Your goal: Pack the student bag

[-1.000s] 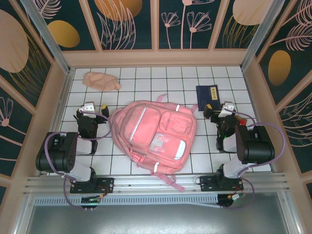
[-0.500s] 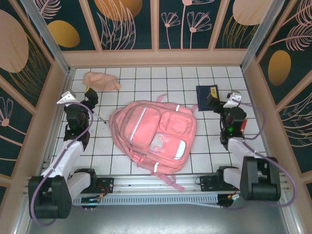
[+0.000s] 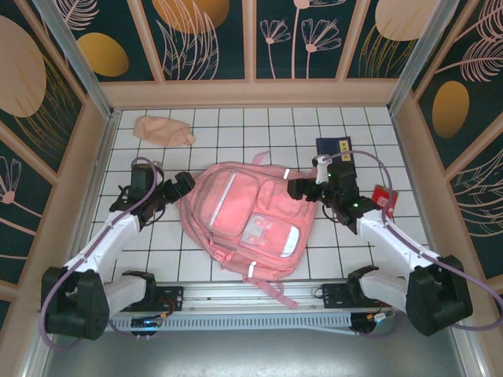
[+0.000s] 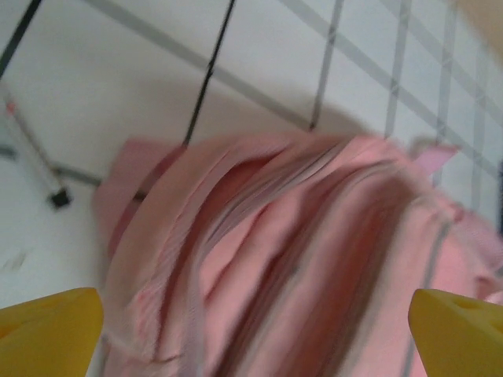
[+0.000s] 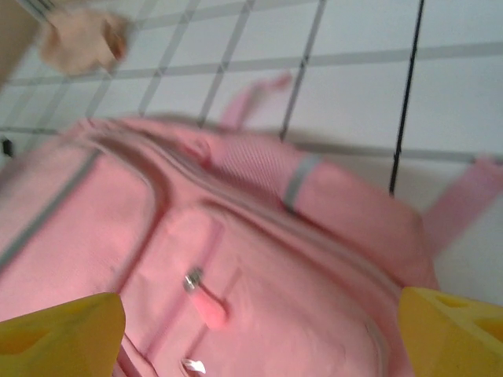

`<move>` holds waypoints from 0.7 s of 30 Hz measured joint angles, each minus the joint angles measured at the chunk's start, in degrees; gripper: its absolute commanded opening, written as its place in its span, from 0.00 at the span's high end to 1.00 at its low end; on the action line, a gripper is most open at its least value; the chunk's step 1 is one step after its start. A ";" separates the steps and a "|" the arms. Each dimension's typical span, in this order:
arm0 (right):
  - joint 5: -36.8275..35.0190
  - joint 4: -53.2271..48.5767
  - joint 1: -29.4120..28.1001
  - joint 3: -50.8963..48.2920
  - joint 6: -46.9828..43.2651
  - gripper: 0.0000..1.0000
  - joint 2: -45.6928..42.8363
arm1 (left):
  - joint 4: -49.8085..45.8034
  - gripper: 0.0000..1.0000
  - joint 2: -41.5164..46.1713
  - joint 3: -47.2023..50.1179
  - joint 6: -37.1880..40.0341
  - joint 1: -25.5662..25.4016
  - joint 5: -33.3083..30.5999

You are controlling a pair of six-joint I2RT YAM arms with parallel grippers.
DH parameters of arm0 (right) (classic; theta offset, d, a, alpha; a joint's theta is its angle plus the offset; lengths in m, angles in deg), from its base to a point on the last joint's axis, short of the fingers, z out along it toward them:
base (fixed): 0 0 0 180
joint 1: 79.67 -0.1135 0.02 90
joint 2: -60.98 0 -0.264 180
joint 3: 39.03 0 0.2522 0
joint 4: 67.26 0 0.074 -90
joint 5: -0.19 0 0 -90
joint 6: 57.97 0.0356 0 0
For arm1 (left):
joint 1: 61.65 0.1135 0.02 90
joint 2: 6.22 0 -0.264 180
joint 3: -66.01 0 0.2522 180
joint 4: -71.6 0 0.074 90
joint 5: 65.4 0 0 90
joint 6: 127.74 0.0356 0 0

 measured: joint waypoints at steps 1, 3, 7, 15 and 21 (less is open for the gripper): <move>0.02 -1.70 0.00 0.17 0.22 0.10 0.85 | -1.62 0.01 -1.97 0.00 -0.02 0.02 -0.09; 0.11 -3.93 0.00 0.26 0.81 0.10 2.36 | -3.54 0.01 -6.08 0.00 0.00 0.02 -0.24; 0.63 -6.23 0.00 0.26 2.58 0.13 4.59 | -5.01 0.19 -14.01 -0.33 0.35 0.04 0.72; 0.52 -7.67 0.15 0.26 3.58 0.16 6.58 | -4.79 1.00 -12.92 -4.02 4.57 0.35 7.17; -5.25 -12.83 0.24 6.40 1.49 0.13 4.59 | -4.46 1.00 -1.42 -8.70 15.61 0.22 9.90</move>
